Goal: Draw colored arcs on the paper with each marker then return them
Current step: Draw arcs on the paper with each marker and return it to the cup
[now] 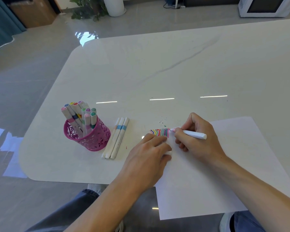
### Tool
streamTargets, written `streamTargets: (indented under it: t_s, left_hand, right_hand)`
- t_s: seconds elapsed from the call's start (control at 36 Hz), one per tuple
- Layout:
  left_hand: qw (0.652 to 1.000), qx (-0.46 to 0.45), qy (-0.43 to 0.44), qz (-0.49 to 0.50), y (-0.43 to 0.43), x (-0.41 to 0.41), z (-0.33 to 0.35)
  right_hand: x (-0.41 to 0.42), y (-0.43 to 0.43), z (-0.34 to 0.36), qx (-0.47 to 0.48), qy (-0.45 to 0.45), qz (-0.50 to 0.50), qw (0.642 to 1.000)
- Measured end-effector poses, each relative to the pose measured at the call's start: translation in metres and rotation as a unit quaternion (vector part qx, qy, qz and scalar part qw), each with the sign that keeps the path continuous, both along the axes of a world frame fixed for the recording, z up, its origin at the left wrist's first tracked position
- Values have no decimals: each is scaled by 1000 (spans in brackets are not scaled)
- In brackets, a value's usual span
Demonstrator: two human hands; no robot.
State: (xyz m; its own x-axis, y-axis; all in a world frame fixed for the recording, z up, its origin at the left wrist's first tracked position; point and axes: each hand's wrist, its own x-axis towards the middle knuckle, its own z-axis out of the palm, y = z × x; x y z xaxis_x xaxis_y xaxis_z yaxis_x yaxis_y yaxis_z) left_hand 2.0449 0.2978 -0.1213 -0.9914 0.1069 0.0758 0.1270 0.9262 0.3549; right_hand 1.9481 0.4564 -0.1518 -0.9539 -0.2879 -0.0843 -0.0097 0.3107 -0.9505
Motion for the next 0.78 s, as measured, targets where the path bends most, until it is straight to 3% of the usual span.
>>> streamTargets:
  t_s: [0.78]
  left_hand:
    - [1000,-7,2,3,2,0,3]
  right_hand:
    - [-2,0,2,16,2,11,1000]
